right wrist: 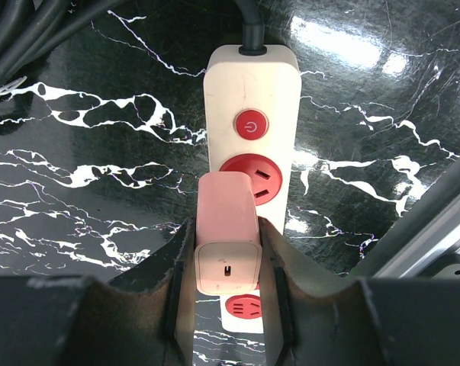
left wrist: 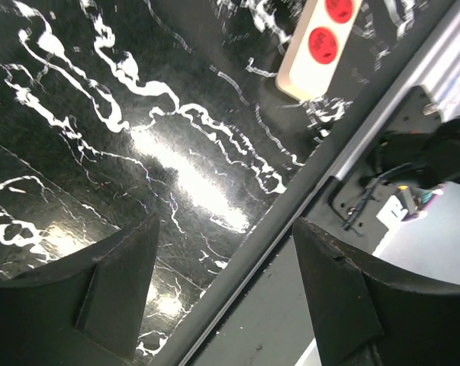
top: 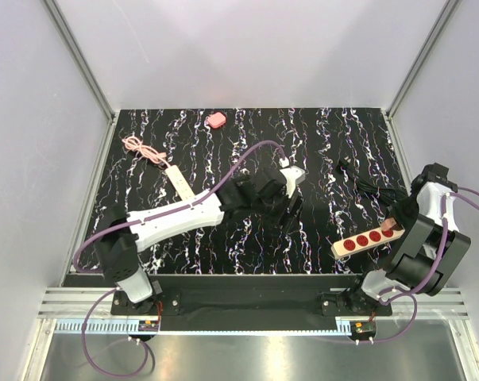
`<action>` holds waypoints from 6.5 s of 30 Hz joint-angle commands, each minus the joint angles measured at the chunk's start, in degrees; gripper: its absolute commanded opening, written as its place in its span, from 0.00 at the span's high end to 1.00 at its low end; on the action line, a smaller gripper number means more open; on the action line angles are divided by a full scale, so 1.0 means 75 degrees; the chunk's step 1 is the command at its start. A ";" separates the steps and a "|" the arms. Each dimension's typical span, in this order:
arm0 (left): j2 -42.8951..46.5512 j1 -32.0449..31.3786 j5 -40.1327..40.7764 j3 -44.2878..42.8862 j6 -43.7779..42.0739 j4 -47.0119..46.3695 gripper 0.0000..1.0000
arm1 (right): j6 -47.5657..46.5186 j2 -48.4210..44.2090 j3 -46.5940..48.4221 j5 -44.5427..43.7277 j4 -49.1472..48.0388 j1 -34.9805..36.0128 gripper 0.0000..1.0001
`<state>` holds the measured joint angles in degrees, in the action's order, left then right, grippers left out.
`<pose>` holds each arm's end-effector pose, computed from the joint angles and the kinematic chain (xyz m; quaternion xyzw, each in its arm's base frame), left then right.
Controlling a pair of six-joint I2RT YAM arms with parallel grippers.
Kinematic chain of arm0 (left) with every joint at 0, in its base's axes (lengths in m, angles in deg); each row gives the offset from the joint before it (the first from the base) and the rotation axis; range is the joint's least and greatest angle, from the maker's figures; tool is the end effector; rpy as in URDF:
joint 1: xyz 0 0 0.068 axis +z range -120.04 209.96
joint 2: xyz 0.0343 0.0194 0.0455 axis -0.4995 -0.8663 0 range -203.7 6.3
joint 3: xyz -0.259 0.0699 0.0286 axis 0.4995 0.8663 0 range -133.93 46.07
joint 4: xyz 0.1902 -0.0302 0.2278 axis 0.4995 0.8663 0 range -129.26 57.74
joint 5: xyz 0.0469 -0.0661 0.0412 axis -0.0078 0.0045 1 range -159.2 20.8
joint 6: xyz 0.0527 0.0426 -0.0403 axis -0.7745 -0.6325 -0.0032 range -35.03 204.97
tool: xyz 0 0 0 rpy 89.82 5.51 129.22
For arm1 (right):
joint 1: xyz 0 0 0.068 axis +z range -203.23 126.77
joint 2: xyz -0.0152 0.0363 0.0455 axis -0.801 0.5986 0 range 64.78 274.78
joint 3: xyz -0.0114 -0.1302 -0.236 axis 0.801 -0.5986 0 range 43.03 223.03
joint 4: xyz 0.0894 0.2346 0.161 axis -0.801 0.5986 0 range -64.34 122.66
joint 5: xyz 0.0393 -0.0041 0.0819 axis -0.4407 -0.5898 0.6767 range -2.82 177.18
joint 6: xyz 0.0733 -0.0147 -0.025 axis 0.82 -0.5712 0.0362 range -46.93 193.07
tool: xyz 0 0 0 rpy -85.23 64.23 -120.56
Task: Insert the plug
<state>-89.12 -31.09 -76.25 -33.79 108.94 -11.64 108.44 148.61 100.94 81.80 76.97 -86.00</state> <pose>0.2045 -0.3866 0.2583 0.3145 0.8606 -0.3096 0.2542 0.2528 -0.1703 0.1650 0.5605 0.8194 -0.0441 0.1122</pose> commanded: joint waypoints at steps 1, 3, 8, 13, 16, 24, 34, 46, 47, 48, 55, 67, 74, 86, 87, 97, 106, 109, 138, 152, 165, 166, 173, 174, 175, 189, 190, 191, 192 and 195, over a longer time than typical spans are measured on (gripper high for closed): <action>0.0429 -0.0004 0.0190 -0.0005 -0.0113 -0.0108 0.24 | -0.0146 0.0318 -0.0162 -0.0441 0.0495 0.0034 1.00; 0.0406 -0.0004 0.0178 -0.0040 -0.0102 -0.0096 0.24 | -0.0158 0.0353 -0.0209 -0.0523 0.0483 0.0034 1.00; 0.0336 -0.0004 0.0143 -0.0029 -0.0090 -0.0073 0.23 | -0.0135 0.0295 -0.0151 -0.0605 0.0611 0.0034 1.00; 0.0289 -0.0004 0.0213 -0.0110 -0.0090 -0.0061 0.23 | -0.0041 0.0248 -0.0057 -0.0875 0.0846 0.0034 1.00; 0.0265 -0.0004 0.0132 -0.0157 -0.0043 -0.0061 0.23 | 0.0017 0.0166 -0.0186 -0.0992 0.0858 0.0034 1.00; 0.0628 -0.0004 0.0353 0.0194 -0.0090 -0.0038 0.22 | -0.0088 0.0821 -0.0373 -0.0313 0.0296 0.0022 1.00; 0.0687 0.0008 0.0600 -0.0133 -0.0242 0.0173 0.20 | -0.0006 0.1432 -0.0760 -0.0418 -0.0243 0.0034 1.00; 0.1002 0.0125 0.0658 -0.0603 -0.0289 0.0559 0.18 | 0.0100 0.1608 -0.0877 -0.0290 -0.0220 0.0034 1.00; 0.1096 0.0149 0.0751 -0.0591 -0.0324 0.0572 0.18 | 0.0030 0.1608 -0.0866 -0.0266 -0.0243 0.0034 1.00; 0.1178 0.0160 0.0810 -0.0545 -0.0348 0.0595 0.17 | -0.0005 0.1596 -0.0843 -0.0208 -0.0255 0.0034 1.00; 0.1870 0.0324 0.1221 -0.0005 -0.0360 0.0630 0.13 | -0.0076 0.1350 -0.0608 -0.0114 -0.0185 0.0034 0.69; 0.1496 0.0348 0.1081 -0.0298 -0.0219 0.0642 0.12 | -0.0146 0.1290 -0.0654 -0.0067 -0.0372 -0.0013 1.00; 0.1297 0.0360 0.1139 -0.0380 -0.0324 0.0677 0.12 | 0.0052 0.1081 -0.1123 0.0693 -0.1133 -0.0001 1.00; 0.0933 0.0500 0.1326 -0.0532 -0.0476 0.0782 0.12 | 0.1353 0.0962 -0.0269 0.1889 -0.2130 0.0912 1.00; 0.0956 0.0558 0.1408 -0.0544 -0.0546 0.0852 0.12 | 0.1412 0.1137 -0.0025 0.1971 -0.2153 0.1075 1.00; 0.1367 0.1214 0.1736 -0.0579 -0.1015 0.1134 0.11 | 0.1447 0.1197 0.0422 0.2136 -0.2165 0.1440 1.00; 0.1472 0.1403 0.1900 -0.0556 -0.1203 0.1228 0.11 | 0.0979 0.1864 0.1148 0.2230 -0.2294 0.2365 1.00; 0.1589 0.1403 0.2355 -0.0275 -0.1297 0.1099 0.11 | 0.0815 0.2216 0.1524 0.2125 -0.2283 0.2483 1.00; 0.2281 0.1414 0.3014 0.0288 -0.1543 0.0900 0.08 | 0.0182 0.2651 0.3705 0.1187 0.0201 0.2542 0.41; 0.2316 0.1426 0.2979 0.0264 -0.1531 0.0900 0.08 | -0.0169 0.1748 0.3389 0.0683 0.0389 0.2554 0.96; 0.2246 0.1450 0.3375 0.0311 -0.1450 0.0888 0.06 | -0.0510 0.2089 0.2403 0.0765 -0.0256 0.2554 1.00; 0.2222 0.1484 0.3528 0.0300 -0.1357 0.0900 0.05 | -0.0556 0.1902 0.2566 0.0545 -0.0162 0.2554 1.00; 0.2070 0.2641 0.2960 0.0054 0.0444 0.1298 0.04 | -0.0393 0.1011 0.3189 0.0695 0.0214 0.2565 0.98; 0.2093 0.2912 0.2712 0.0112 0.0681 0.1333 0.04 | -0.0404 0.0929 0.3177 0.0904 0.0202 0.2577 0.97; 0.2128 0.3204 0.2454 0.0182 0.0927 0.1403 0.04 | -0.0416 0.0835 0.3131 0.0952 0.0132 0.2577 0.97; 0.3617 0.8608 0.3199 0.2304 0.3812 0.2911 0.05 | -0.0287 0.2158 0.1853 0.0953 -0.0923 0.2612 1.00; 0.3582 0.8877 0.3492 0.2234 0.4010 0.3171 0.05 | -0.0345 0.2031 0.1748 0.0964 -0.1062 0.2612 1.00; 0.3547 0.8995 0.4109 0.2048 0.4128 0.3429 0.05 | -0.0369 0.1937 0.1736 0.0941 -0.1099 0.2612 1.00; 0.3430 0.9136 0.4301 0.1964 0.4233 0.3849 0.05 | -0.0415 0.1854 0.1771 0.0813 -0.1087 0.2612 1.00; 0.3138 0.9803 0.4351 0.1741 0.4597 0.4425 0.02 | -0.0545 0.1550 0.2121 0.0765 -0.0842 0.2600 1.00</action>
<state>-64.09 39.44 -49.61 -17.44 138.70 14.79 106.43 161.90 115.97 90.91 69.82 -66.62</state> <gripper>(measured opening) 0.970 0.008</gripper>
